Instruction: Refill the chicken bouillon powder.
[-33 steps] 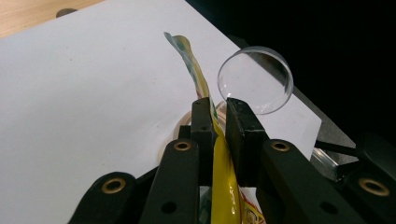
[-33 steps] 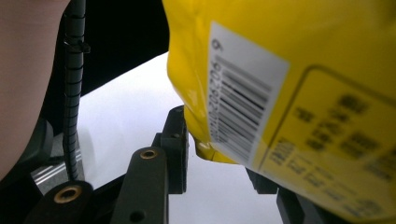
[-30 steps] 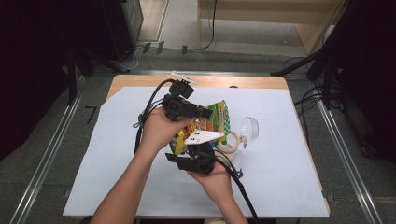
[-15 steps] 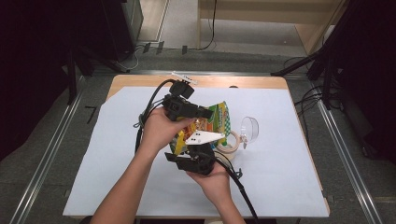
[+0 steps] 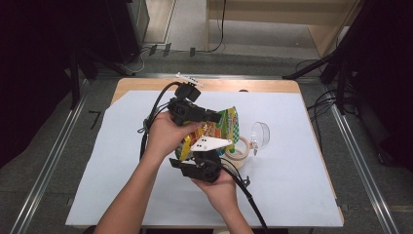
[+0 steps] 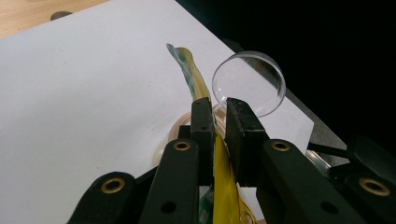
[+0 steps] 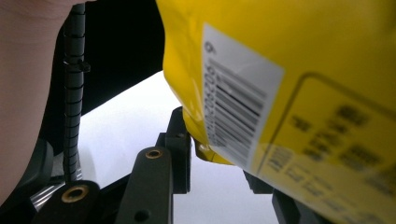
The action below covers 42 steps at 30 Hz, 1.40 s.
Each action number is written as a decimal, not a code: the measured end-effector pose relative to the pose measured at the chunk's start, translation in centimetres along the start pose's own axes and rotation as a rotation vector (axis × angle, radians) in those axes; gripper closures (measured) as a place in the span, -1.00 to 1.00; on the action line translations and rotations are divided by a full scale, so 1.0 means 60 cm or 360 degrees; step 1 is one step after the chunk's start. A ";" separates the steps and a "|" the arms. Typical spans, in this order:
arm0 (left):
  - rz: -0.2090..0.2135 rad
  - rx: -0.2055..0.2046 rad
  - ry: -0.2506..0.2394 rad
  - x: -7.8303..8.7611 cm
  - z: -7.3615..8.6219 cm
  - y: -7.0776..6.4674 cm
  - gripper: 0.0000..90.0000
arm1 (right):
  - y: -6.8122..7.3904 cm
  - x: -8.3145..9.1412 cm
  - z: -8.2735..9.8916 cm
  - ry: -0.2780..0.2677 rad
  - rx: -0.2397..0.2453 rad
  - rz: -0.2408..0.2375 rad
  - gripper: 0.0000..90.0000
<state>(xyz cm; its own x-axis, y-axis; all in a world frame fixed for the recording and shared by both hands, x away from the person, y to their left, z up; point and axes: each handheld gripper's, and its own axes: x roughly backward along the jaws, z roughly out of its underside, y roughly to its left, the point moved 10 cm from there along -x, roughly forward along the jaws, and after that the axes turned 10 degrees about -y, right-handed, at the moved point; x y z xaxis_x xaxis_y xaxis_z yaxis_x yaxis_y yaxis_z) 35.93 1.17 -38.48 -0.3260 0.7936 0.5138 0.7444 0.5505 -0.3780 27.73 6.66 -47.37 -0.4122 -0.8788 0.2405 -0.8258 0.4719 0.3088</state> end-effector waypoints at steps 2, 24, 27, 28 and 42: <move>-0.0008 -0.0011 -0.0007 0.001 -0.001 -0.004 0.81 | 0.001 0.001 -0.001 -0.0008 0.0005 0.0001 0.53; 0.0016 0.0009 -0.0031 0.004 -0.003 0.000 0.82 | 0.004 0.005 -0.005 -0.0006 0.0056 0.0023 0.53; 0.0021 0.0008 -0.0027 0.004 -0.003 0.000 0.82 | 0.003 0.005 -0.004 0.0000 0.0054 0.0027 0.53; 0.0022 0.0009 -0.0030 0.004 -0.003 -0.001 0.82 | 0.003 0.005 -0.004 -0.0002 0.0057 0.0028 0.53; 0.0036 0.0028 -0.0028 0.002 -0.002 0.000 0.82 | 0.004 0.007 -0.003 0.0008 0.0065 0.0025 0.54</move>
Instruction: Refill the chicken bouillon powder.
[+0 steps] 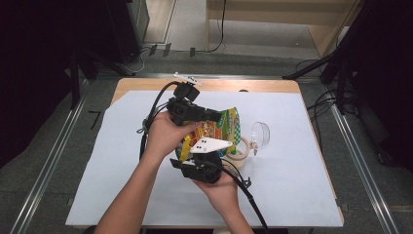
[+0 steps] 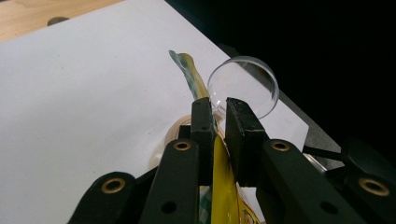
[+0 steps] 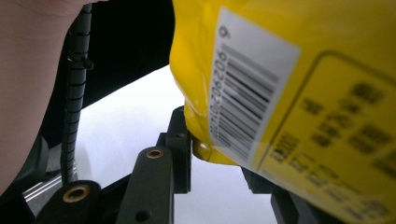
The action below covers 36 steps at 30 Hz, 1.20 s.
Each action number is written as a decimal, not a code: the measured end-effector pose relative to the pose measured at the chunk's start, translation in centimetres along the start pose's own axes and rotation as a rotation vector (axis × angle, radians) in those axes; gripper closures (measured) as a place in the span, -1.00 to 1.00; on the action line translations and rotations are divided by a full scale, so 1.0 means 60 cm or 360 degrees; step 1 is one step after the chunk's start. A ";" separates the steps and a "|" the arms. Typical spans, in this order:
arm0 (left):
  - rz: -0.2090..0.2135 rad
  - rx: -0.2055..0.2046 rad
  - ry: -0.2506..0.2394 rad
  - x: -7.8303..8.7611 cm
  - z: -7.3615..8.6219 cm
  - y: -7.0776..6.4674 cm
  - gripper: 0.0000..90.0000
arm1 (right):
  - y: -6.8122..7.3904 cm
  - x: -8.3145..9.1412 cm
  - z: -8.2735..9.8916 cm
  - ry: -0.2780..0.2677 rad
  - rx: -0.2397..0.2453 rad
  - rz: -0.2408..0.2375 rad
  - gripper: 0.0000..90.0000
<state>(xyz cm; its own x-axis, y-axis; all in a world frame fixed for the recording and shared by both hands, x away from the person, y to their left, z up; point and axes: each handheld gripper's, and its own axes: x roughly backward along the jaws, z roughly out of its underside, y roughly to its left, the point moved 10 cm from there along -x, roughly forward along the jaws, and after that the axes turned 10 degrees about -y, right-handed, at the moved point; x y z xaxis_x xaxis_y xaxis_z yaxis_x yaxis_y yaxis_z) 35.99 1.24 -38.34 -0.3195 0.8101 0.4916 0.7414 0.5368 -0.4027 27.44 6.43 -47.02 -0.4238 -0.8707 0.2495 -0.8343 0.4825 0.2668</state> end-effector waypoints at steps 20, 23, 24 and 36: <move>0.0001 0.0010 -0.0001 -0.001 -0.001 0.003 0.82 | -0.001 -0.001 0.000 -0.0002 -0.0002 -0.0003 0.54; 0.0003 0.0010 0.0001 -0.001 -0.001 0.003 0.82 | -0.001 -0.001 0.000 -0.0001 -0.0007 -0.0003 0.54; 0.0002 0.0010 0.0001 -0.001 -0.001 0.003 0.82 | 0.000 0.000 0.000 0.0000 -0.0007 -0.0003 0.54; 0.0002 0.0006 0.0003 -0.004 0.000 0.002 0.82 | -0.003 -0.001 0.001 0.0002 -0.0008 0.0003 0.54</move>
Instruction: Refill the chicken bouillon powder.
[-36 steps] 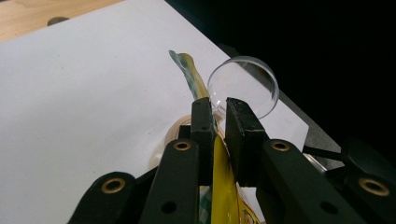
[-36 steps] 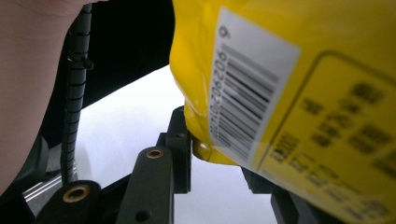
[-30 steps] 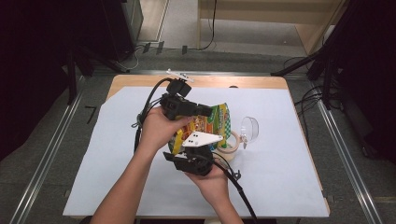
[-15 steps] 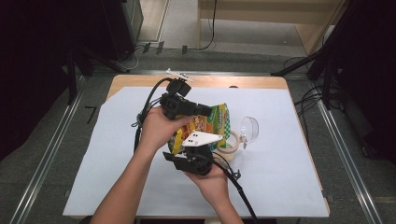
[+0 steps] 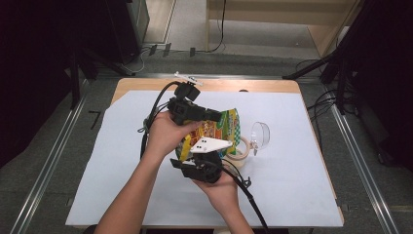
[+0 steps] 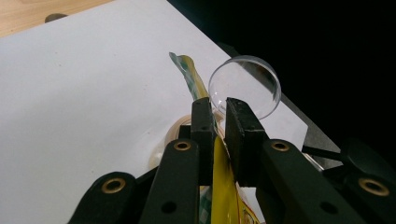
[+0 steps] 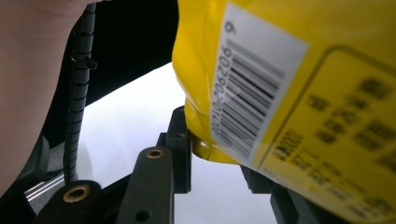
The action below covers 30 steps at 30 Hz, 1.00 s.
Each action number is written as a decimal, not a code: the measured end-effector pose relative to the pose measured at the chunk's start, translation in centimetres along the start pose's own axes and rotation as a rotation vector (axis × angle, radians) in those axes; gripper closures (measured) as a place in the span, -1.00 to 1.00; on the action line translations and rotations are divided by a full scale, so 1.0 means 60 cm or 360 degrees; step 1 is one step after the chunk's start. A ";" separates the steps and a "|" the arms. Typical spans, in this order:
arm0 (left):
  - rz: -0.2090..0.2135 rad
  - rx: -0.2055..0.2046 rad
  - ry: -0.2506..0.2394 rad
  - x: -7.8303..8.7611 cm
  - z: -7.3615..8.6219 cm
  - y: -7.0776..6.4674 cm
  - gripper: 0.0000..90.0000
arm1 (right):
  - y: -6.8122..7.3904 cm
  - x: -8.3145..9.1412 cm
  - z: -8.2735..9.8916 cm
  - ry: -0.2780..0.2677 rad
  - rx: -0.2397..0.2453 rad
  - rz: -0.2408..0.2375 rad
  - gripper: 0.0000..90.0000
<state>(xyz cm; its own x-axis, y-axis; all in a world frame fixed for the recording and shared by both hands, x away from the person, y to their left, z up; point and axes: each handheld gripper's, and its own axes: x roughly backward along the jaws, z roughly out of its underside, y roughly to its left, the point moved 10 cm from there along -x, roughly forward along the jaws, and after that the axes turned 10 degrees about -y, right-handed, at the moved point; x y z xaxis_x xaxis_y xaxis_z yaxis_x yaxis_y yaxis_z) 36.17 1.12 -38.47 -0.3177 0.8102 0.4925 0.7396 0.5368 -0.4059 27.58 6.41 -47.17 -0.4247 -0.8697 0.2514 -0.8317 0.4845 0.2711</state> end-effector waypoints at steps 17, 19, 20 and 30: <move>-0.0002 -0.0016 0.0007 -0.002 0.000 -0.003 0.82 | -0.002 -0.001 0.001 -0.0026 -0.0002 -0.0004 0.55; -0.0003 -0.0012 0.0008 -0.002 0.000 -0.003 0.82 | -0.003 -0.001 0.002 -0.0021 0.0001 -0.0005 0.55; -0.0002 -0.0015 0.0007 -0.002 0.000 -0.003 0.82 | -0.003 -0.001 0.002 -0.0021 0.0002 -0.0005 0.55; 0.0004 -0.0004 0.0007 -0.001 0.000 -0.001 0.82 | -0.003 -0.002 0.001 -0.0015 0.0000 0.0000 0.55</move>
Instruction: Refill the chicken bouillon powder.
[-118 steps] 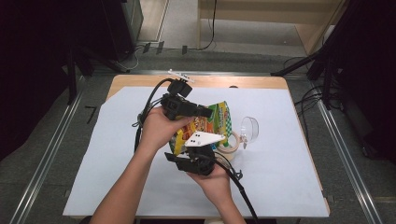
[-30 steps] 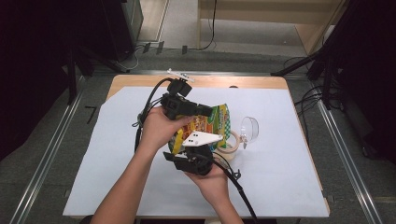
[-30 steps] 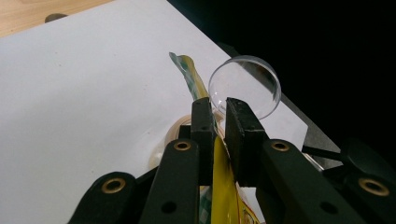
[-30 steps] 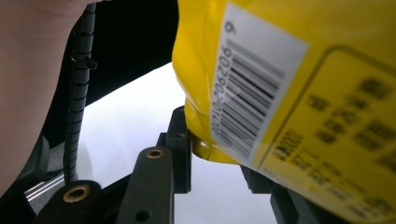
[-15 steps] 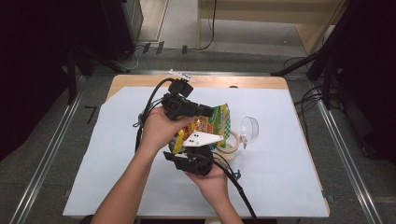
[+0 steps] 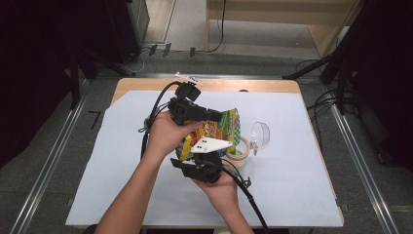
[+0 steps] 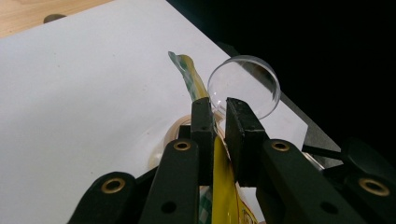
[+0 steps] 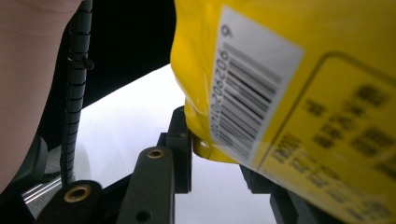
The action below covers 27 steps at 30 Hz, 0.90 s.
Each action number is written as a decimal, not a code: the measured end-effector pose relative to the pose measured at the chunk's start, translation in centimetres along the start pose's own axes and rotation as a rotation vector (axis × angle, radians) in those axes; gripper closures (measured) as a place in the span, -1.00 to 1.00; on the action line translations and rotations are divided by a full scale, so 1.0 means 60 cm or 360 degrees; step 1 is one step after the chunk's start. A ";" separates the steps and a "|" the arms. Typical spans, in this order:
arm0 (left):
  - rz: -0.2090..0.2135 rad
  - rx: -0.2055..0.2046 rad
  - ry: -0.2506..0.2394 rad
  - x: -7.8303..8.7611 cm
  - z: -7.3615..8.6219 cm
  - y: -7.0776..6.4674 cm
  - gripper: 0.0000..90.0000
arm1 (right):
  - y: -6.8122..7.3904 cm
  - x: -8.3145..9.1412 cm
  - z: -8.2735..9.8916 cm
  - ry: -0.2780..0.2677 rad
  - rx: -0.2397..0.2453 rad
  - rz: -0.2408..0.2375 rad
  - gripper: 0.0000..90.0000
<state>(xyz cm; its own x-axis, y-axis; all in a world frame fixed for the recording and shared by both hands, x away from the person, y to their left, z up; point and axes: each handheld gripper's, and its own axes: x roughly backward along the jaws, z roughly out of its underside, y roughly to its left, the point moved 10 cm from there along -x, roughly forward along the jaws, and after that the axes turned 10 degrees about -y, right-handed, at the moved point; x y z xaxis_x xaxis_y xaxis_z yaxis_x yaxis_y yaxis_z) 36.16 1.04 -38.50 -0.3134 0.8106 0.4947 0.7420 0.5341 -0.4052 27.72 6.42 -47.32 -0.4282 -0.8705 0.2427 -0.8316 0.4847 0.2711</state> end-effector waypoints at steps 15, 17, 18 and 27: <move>0.0007 0.0011 -0.0007 -0.001 -0.001 0.002 0.82 | -0.001 0.001 0.000 0.0013 0.0012 0.0006 0.55; 0.0008 0.0014 -0.0011 0.000 -0.001 0.002 0.82 | -0.001 0.001 0.000 0.0013 0.0013 0.0007 0.55; 0.0008 0.0014 -0.0011 0.000 -0.001 0.002 0.82 | 0.000 0.001 -0.001 0.0013 0.0012 0.0007 0.55; 0.0000 0.0001 -0.0022 0.000 -0.002 0.001 0.83 | 0.001 0.003 -0.002 0.0012 0.0019 0.0008 0.55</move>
<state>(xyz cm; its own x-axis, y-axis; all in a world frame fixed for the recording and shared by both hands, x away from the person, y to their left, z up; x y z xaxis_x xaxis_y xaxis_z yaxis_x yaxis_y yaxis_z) 36.29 1.05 -38.41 -0.3215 0.8139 0.4840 0.7416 0.5342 -0.4058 27.65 6.31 -47.14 -0.4299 -0.8672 0.2511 -0.8336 0.4881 0.2586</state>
